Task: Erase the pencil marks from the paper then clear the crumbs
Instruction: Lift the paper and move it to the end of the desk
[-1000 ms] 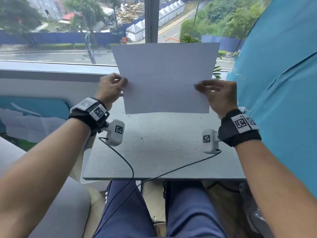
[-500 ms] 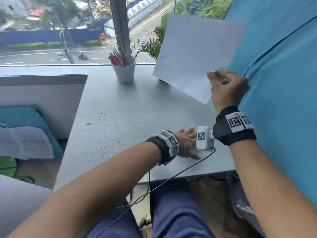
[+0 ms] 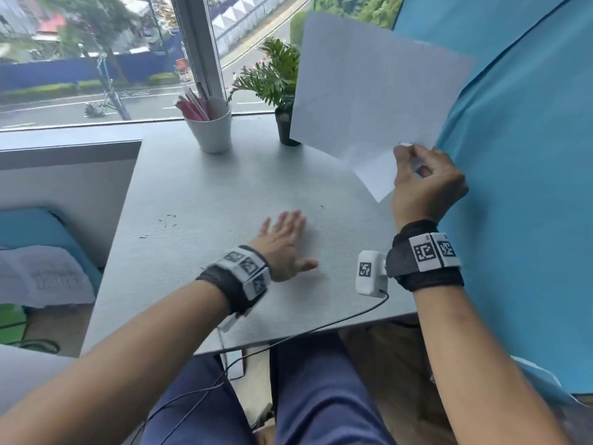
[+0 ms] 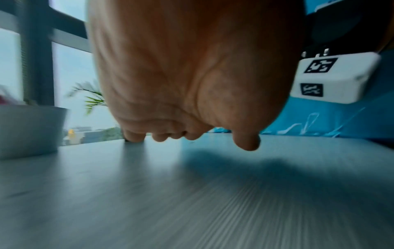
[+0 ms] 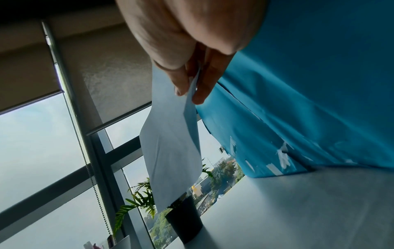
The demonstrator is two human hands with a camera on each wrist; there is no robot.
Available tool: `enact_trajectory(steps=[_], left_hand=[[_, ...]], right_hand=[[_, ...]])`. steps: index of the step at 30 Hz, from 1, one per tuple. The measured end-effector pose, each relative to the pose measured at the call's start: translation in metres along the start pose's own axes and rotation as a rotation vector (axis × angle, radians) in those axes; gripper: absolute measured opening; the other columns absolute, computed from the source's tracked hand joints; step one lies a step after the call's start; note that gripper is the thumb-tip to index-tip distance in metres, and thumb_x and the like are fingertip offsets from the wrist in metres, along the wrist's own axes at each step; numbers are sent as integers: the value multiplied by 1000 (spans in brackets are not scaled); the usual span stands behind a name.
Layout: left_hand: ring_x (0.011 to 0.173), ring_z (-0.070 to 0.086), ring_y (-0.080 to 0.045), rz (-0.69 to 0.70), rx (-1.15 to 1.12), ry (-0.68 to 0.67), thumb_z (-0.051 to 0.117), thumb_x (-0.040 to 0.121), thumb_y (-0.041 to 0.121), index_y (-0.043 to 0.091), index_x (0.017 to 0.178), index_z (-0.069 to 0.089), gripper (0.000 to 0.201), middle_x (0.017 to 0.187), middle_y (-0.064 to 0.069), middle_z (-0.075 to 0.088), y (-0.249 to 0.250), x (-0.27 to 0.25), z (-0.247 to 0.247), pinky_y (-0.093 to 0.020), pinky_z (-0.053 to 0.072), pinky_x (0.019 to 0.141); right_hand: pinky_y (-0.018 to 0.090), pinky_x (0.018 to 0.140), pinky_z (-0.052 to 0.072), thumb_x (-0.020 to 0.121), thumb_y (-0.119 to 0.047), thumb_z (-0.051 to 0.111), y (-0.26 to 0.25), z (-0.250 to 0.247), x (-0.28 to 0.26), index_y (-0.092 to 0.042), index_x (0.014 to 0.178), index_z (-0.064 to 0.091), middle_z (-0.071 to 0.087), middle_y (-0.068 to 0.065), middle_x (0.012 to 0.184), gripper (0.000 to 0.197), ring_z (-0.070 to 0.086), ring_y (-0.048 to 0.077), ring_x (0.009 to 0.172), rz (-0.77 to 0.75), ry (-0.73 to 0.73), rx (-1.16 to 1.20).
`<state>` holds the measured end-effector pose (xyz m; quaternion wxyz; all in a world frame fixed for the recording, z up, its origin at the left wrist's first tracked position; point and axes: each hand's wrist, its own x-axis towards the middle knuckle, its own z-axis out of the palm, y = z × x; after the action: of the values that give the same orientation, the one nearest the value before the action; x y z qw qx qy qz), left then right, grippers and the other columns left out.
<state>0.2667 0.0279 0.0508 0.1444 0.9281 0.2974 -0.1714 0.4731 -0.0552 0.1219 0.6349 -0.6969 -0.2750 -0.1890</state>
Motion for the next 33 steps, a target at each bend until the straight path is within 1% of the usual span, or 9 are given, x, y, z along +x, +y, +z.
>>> enact_trajectory(steps=[3, 8, 15, 20, 23, 25, 27, 29, 33], left_hand=[[151, -17, -21, 226, 62, -45, 36, 94, 70, 19, 158, -14, 96, 163, 0, -23, 55, 46, -8, -48, -8, 123], [153, -10, -19, 229, 79, -88, 31, 97, 67, 23, 159, -9, 86, 165, 3, -16, 69, 92, -17, -52, -5, 122], [152, -15, -22, -258, -83, -116, 27, 90, 78, 17, 157, -17, 101, 163, -2, -26, -52, 19, -18, -55, 1, 122], [149, 13, -41, -579, 156, -211, 33, 82, 86, 4, 157, 17, 111, 164, -19, 11, -66, -29, -31, -61, 18, 118], [152, -7, -32, -184, 96, -49, 42, 90, 73, 8, 158, -5, 105, 165, -13, -11, -27, -25, -20, -57, 0, 121], [151, -18, -24, 216, 66, -64, 38, 95, 67, 18, 158, -13, 94, 163, -3, -21, 17, -23, -1, -51, -9, 121], [150, -20, -19, 456, 104, -135, 32, 98, 65, 26, 158, -12, 84, 163, 3, -21, 47, -20, 21, -47, -14, 120], [150, -20, -16, 478, 113, -146, 29, 99, 64, 30, 158, -11, 79, 164, 7, -20, 47, -17, 35, -47, -13, 121], [148, -25, -19, 290, 70, -116, 20, 96, 69, 36, 155, -17, 77, 160, 9, -28, -15, -28, 31, -53, -11, 121]], right_hand=[[15, 62, 52, 80, -30, 73, 0, -7, 10, -11, 85, 80, 69, 5, 72, 21, 66, 21, 63, -38, 14, -38], [38, 60, 56, 81, -30, 69, -1, -13, 23, -10, 84, 79, 61, 4, 68, 23, 57, 18, 61, -69, -2, -79], [22, 58, 52, 80, -28, 72, -8, -6, 11, -9, 82, 78, 69, 6, 72, 20, 60, 17, 62, -70, -37, -64], [-4, 63, 37, 79, -27, 76, -7, 3, -8, -6, 85, 79, 74, 8, 80, 22, 67, 20, 68, -101, -88, -49], [-7, 61, 31, 80, -27, 75, -4, 0, -13, -5, 85, 79, 73, 10, 78, 23, 67, 23, 67, -118, -85, -78], [-4, 63, 31, 80, -27, 74, -2, -6, -13, -6, 85, 79, 71, 10, 76, 22, 67, 25, 68, -127, -76, -119], [5, 62, 34, 80, -29, 73, 1, -13, -14, -7, 84, 79, 70, 10, 75, 23, 65, 26, 67, -130, -72, -163], [10, 61, 33, 81, -29, 72, 4, -19, -17, -7, 82, 78, 68, 10, 72, 23, 62, 26, 63, -121, -83, -186], [0, 58, 25, 79, -28, 72, 7, -26, -29, -7, 80, 78, 67, 9, 69, 22, 55, 21, 58, -58, -146, -201]])
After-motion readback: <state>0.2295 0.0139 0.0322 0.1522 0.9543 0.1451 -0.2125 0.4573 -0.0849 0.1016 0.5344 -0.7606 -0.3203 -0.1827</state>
